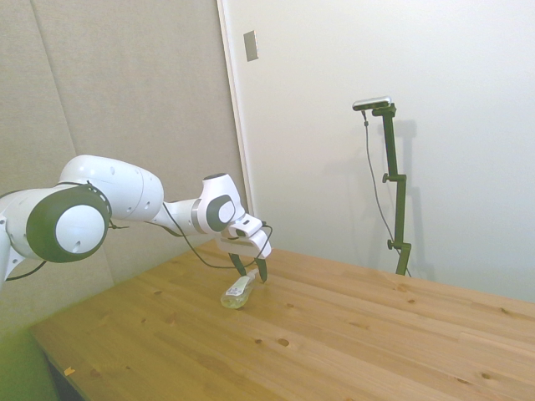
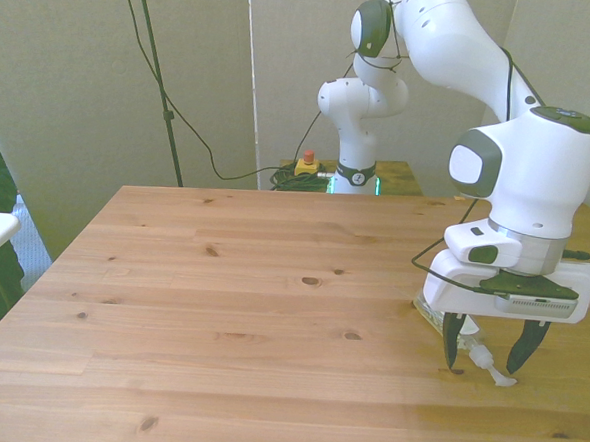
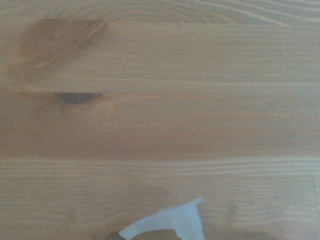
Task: Stand the sanitizer
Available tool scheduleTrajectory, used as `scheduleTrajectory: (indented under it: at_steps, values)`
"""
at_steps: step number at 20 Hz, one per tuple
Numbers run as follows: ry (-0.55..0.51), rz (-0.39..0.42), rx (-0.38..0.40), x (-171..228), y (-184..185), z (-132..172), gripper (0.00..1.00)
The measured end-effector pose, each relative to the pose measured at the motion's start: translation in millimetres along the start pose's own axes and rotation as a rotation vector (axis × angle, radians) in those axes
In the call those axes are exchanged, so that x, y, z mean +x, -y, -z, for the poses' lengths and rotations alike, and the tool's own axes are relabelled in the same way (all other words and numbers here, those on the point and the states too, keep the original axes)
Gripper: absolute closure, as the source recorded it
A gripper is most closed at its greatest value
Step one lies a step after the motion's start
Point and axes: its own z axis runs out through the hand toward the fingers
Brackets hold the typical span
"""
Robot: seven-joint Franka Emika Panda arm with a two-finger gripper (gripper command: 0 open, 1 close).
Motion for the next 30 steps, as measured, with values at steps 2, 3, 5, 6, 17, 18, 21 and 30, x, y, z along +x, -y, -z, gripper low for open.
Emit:
scheduleTrajectory:
  at_steps: [2,3,5,6,17,18,21,30]
  values:
    - [0.003,-0.005,-0.003,2,-1,-2,1.0]
    - [0.003,-0.007,-0.005,2,-2,-2,1.0]
    - [0.002,-0.011,-0.009,5,-3,-3,1.0]
    - [0.001,-0.013,-0.009,6,-4,-3,1.0]
    - [0.034,-0.053,0.002,14,-11,-6,1.0]
    - [0.043,-0.061,0.005,15,-12,-6,1.0]
    - [0.053,-0.077,0.007,19,-15,-6,1.0]
    - [-0.003,-0.193,0.062,54,-32,4,1.0]
